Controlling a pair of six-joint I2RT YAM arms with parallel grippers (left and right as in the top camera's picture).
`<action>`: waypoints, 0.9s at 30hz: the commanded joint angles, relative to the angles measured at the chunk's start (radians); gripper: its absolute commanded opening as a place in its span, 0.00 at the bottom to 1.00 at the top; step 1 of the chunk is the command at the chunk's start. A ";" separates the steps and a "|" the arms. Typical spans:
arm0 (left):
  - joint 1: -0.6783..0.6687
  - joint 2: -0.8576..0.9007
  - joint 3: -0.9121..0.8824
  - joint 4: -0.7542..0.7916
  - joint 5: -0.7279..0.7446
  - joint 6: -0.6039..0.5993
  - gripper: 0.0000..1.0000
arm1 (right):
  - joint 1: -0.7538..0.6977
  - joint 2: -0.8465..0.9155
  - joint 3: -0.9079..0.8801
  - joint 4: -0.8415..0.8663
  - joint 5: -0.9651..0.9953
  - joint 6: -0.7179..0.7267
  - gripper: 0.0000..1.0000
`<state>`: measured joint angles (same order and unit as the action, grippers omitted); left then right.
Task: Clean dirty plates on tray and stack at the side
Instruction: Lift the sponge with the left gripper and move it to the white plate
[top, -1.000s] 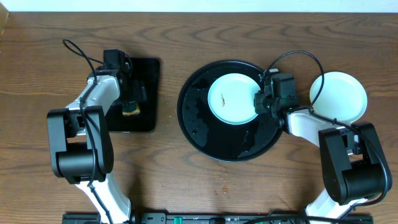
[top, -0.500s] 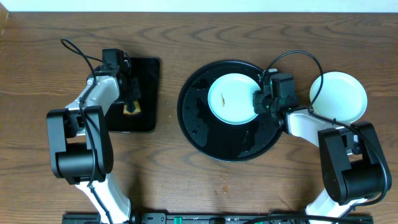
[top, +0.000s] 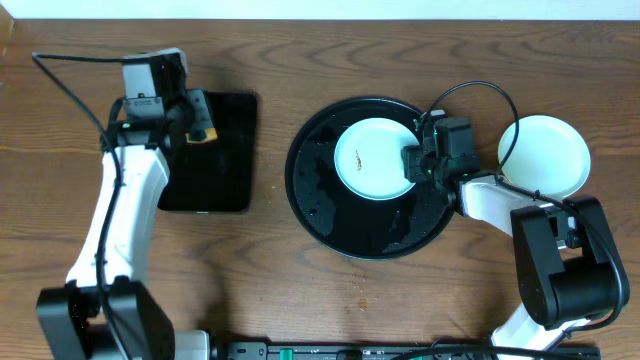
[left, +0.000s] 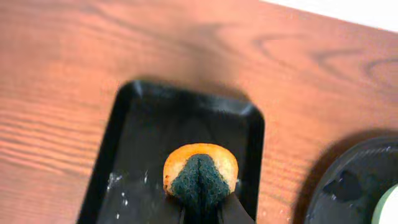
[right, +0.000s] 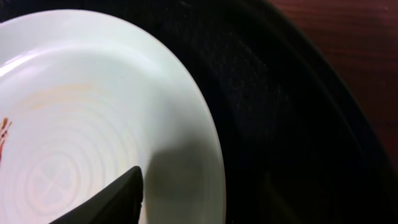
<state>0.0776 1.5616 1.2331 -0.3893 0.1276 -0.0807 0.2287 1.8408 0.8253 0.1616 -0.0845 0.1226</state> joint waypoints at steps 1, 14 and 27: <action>0.003 -0.036 0.010 0.024 -0.020 0.039 0.07 | -0.003 0.023 -0.003 -0.008 0.027 0.003 0.61; 0.003 -0.046 0.009 0.066 -0.080 0.084 0.07 | -0.003 0.023 -0.003 -0.005 0.027 0.003 0.68; 0.003 -0.046 0.009 0.028 -0.067 0.074 0.07 | -0.007 0.022 -0.002 0.011 0.026 -0.034 0.66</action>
<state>0.0776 1.5345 1.2331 -0.3531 0.0681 -0.0181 0.2287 1.8420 0.8249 0.1722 -0.0879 0.1093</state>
